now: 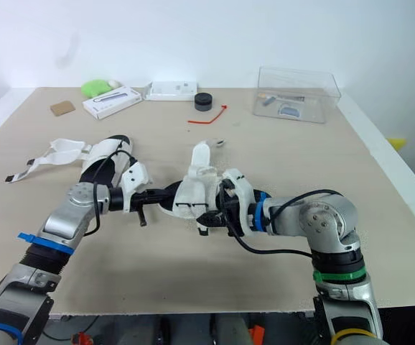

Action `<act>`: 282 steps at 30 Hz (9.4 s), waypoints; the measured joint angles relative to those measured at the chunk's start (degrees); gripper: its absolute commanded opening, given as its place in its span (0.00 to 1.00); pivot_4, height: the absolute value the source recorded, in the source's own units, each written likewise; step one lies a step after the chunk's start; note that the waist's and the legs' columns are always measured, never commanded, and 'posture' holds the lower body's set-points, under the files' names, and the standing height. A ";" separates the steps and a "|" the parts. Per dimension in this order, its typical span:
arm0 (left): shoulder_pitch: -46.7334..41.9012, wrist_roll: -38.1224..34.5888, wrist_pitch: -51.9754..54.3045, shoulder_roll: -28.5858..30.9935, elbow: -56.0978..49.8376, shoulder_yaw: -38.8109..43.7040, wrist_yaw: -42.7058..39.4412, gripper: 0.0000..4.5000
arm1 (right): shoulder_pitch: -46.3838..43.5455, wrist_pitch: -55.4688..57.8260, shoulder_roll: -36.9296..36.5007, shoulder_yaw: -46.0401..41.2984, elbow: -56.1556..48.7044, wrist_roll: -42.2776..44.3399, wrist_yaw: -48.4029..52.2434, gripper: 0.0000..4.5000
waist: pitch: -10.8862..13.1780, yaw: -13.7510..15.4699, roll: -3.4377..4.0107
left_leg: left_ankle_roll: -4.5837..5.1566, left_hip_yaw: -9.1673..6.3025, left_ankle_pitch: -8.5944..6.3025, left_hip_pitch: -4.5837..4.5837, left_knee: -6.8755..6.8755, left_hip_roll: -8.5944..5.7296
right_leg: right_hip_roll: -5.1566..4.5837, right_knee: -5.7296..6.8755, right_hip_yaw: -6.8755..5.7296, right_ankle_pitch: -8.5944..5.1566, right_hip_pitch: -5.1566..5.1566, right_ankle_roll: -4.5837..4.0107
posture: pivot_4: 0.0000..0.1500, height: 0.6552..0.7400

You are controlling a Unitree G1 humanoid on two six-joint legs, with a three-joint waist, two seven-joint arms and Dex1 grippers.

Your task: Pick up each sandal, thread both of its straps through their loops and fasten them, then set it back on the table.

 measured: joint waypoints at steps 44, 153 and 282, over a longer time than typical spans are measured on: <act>-1.24 0.82 -0.95 -3.30 2.07 0.11 1.15 0.00 | 2.37 -128.11 -18.52 24.26 8.18 -75.07 24.58 1.00 | 0.09 0.24 -0.13 | -0.11 0.14 -0.01 0.04 0.00 -0.44 | -0.40 -0.01 -0.06 -0.11 0.03 0.33 | 1.00 1.00; -0.01 0.78 0.23 -2.32 1.17 0.87 2.74 0.00 | -6.93 -39.71 13.11 0.29 12.88 -34.39 8.55 0.03 | 0.05 0.03 -0.12 | -0.42 0.12 0.20 0.32 0.04 0.03 | 0.08 0.22 0.01 0.37 0.12 -0.51 | 1.00 1.00; 1.40 0.79 -0.51 -1.92 -0.79 0.56 4.79 0.00 | -50.11 -36.61 19.56 -11.80 80.47 -34.65 21.83 0.99 | 0.08 -0.24 0.01 | -0.39 0.12 0.20 0.09 -0.15 0.04 | 0.04 0.11 0.11 0.40 -0.08 -0.58 | 1.00 1.00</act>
